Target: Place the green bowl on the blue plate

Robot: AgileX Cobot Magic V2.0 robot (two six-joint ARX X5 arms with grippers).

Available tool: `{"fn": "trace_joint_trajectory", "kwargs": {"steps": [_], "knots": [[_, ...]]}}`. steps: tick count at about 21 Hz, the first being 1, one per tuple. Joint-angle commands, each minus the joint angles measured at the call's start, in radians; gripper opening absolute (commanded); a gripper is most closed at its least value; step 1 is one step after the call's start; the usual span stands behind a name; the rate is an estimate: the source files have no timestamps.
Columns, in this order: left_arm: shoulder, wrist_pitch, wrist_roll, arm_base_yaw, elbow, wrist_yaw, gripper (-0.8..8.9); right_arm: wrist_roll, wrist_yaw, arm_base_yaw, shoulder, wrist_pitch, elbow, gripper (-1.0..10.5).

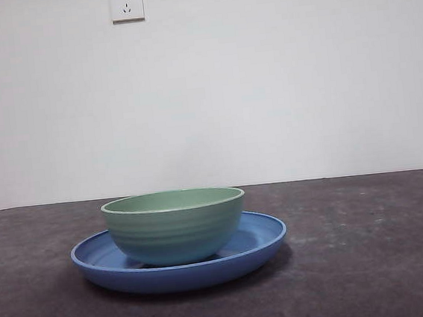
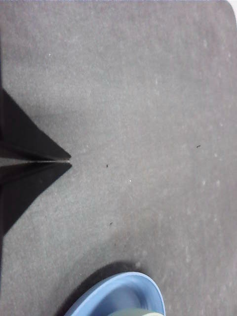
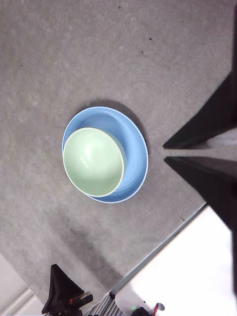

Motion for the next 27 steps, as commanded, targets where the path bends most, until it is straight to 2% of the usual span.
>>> {"fn": "trace_joint_trajectory", "kwargs": {"steps": [1,7,12,16,27], "knots": [[-0.017,0.038,-0.005,0.002,-0.009,-0.004,0.06,-0.008,0.000,0.008,0.006,0.010,0.010,0.2],[-0.096,0.182,-0.062,0.002,-0.085,-0.005,0.06,-0.008,0.000,0.008,0.006,0.010,0.010,0.2],[-0.113,0.209,-0.160,0.002,-0.126,-0.114,0.06,-0.008,0.000,0.008,0.006,0.010,0.010,0.2],[-0.113,0.224,-0.155,0.002,-0.152,-0.188,0.06,-0.008,0.000,0.008,0.006,0.010,0.010,0.2],[-0.113,0.226,-0.047,-0.002,-0.152,-0.200,0.06,-0.008,0.000,0.008,0.006,0.010,0.010,0.2]]}}
